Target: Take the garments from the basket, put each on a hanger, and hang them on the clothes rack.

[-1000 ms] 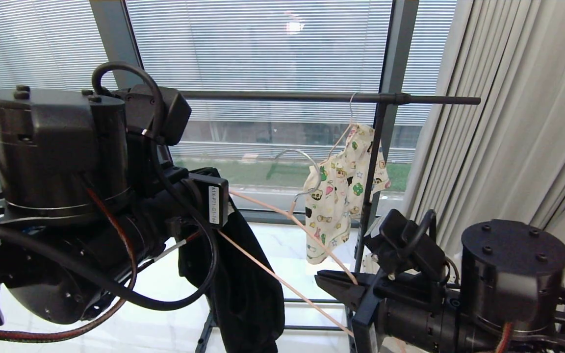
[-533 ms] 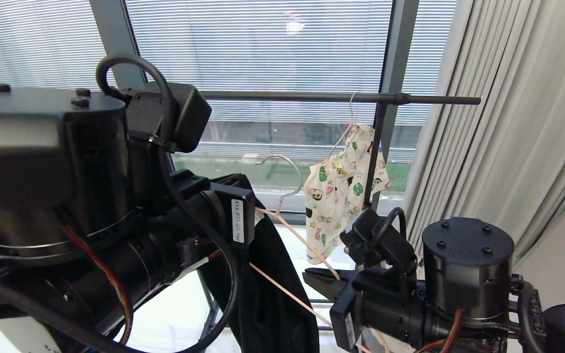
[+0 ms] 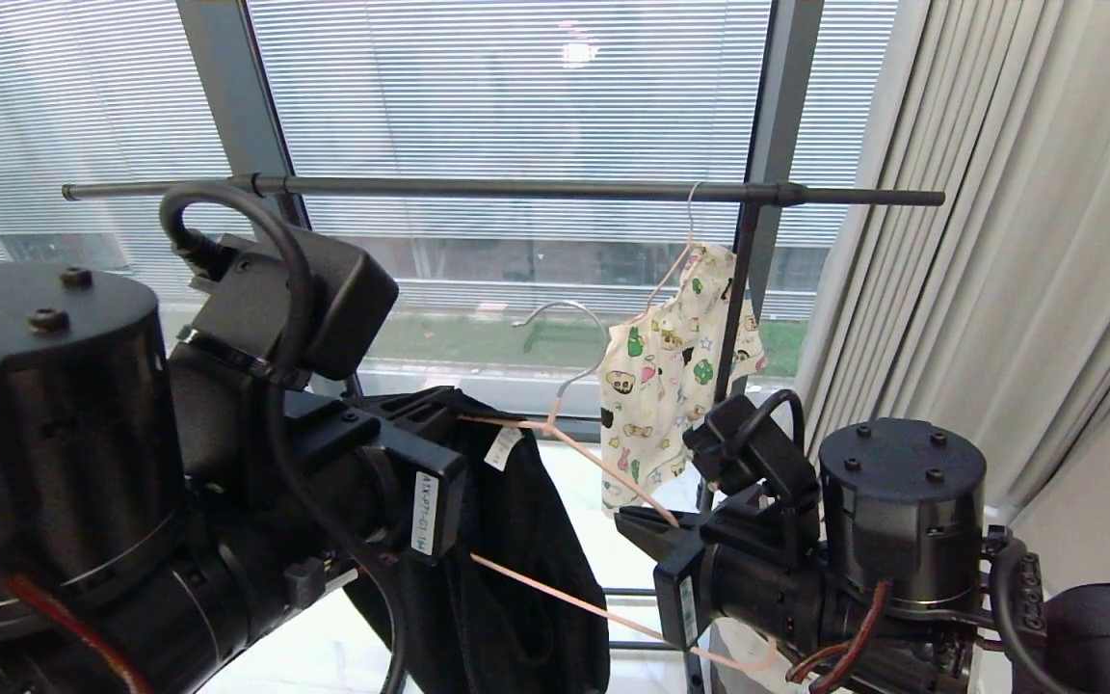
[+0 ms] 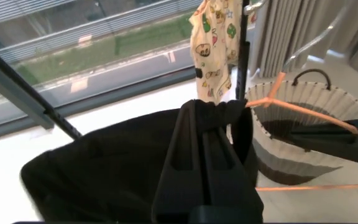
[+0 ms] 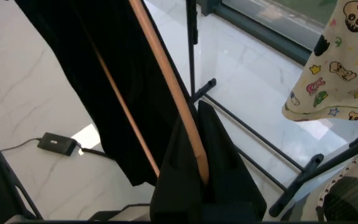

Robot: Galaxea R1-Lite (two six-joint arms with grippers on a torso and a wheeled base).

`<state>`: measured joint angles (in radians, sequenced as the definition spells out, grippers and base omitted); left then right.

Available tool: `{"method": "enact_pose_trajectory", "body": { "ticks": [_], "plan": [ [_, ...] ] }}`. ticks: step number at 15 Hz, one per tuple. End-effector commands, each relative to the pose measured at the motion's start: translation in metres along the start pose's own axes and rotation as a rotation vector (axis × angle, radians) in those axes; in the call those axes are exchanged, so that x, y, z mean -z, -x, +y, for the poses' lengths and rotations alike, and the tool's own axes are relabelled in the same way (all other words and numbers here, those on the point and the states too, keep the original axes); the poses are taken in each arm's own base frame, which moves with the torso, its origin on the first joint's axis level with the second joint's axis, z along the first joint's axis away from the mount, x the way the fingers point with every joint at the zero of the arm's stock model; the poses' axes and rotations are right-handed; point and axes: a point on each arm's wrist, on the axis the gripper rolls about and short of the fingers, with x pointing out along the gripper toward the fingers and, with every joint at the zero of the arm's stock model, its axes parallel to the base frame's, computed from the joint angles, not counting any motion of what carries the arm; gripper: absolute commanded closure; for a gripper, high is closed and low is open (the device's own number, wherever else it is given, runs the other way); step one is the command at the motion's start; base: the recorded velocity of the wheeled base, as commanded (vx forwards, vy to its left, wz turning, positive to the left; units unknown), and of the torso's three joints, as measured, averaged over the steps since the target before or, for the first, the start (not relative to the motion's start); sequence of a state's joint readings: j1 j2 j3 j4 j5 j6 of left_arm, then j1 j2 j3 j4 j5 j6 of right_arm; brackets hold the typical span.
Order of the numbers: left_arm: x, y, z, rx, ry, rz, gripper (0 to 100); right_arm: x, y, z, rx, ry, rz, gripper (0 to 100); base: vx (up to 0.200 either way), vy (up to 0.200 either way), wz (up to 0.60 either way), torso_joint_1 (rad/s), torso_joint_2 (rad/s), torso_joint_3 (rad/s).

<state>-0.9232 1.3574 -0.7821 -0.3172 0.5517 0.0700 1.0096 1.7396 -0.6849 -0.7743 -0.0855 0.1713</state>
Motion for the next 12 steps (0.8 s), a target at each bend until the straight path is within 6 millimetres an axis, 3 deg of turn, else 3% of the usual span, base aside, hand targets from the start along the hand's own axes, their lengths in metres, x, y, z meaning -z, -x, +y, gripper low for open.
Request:
{"method": "enact_pose_trajectory", "body": {
  "ticks": [1, 8, 9, 12],
  "plan": [
    [-0.0006, 0.0025, 0.0013, 0.006, -0.009, -0.017, 100, -0.0006, 0.0008, 0.0009, -0.003, 0.000, -0.004, 100, 0.000, 0.000, 0.00, 0.000, 0.00, 0.000],
    [0.0019, 0.0054, -0.0068, 0.102, -0.140, -0.039, 100, -0.0035, -0.0006, -0.0005, 0.043, -0.010, -0.023, 100, 0.000, 0.000, 0.00, 0.000, 0.00, 0.000],
    [0.0014, 0.0053, -0.0065, 0.100, -0.139, -0.040, 0, -0.0052, -0.0009, -0.0008, 0.069, -0.012, -0.046, 100, 0.000, 0.000, 0.00, 0.000, 0.00, 0.000],
    [-0.0014, 0.0094, -0.0012, 0.087, -0.129, -0.056, 0, -0.0087, -0.0003, -0.0014, 0.092, -0.011, -0.091, 100, 0.000, 0.000, 0.00, 0.000, 0.00, 0.000]
  ]
}}
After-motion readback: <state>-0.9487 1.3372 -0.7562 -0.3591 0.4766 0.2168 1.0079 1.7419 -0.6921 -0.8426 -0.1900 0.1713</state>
